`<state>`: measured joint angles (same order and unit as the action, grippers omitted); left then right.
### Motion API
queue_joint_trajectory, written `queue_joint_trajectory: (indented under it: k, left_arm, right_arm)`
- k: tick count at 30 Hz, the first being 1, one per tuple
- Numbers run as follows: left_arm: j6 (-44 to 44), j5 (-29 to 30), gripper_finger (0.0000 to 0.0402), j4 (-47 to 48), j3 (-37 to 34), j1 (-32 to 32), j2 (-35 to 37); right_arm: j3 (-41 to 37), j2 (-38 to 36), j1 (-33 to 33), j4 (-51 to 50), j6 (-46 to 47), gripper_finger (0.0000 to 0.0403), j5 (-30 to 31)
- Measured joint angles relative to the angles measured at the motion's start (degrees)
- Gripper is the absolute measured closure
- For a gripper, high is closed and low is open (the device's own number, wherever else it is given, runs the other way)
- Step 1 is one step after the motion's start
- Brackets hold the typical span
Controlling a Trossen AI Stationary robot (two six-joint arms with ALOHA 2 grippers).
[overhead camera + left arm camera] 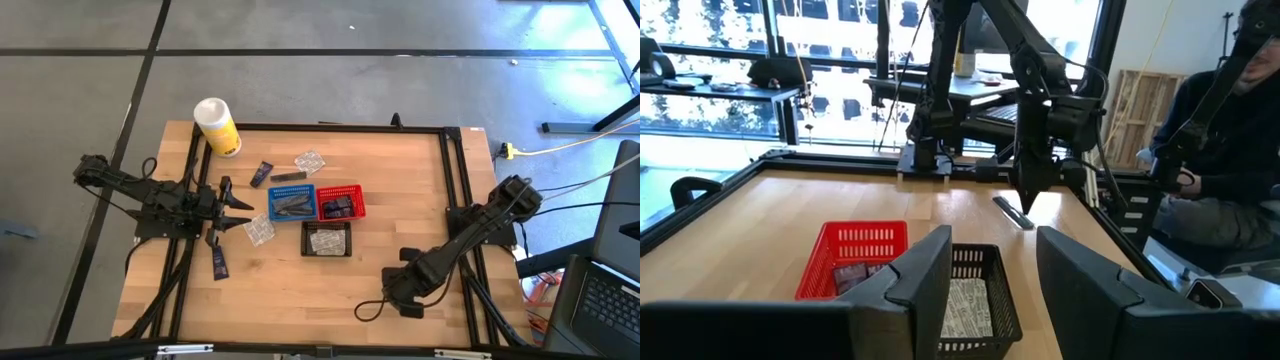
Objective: Pick & Place Travel size toiletries
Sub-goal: Put the black comb into the blue bin
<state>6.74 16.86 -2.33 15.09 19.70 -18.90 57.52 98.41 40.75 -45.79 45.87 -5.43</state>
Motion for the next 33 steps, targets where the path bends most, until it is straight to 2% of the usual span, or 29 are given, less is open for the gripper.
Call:
queue_joint_trajectory:
  k: [11,19,26,33]
  left_arm:
    - [0.0,0.0,0.0258,-0.03,0.02,0.0,0.0]
    - [0.0,0.0,0.0258,-0.02,0.02,0.0,0.0]
    - [-0.01,0.0,0.0258,-0.01,0.02,0.01,0.0]
    - [-0.01,0.0,0.0258,0.0,0.02,0.0,0.0]
  right_arm:
    - [0.2,4.15,-1.47,11.15,0.45,0.0403,-2.3]
    - [0.11,4.02,-4.49,13.86,3.18,0.0403,1.28]
    - [3.05,0.27,-5.61,12.01,0.37,0.0403,6.58]
    - [8.44,-0.67,-5.57,-0.33,-1.38,0.0403,8.19]
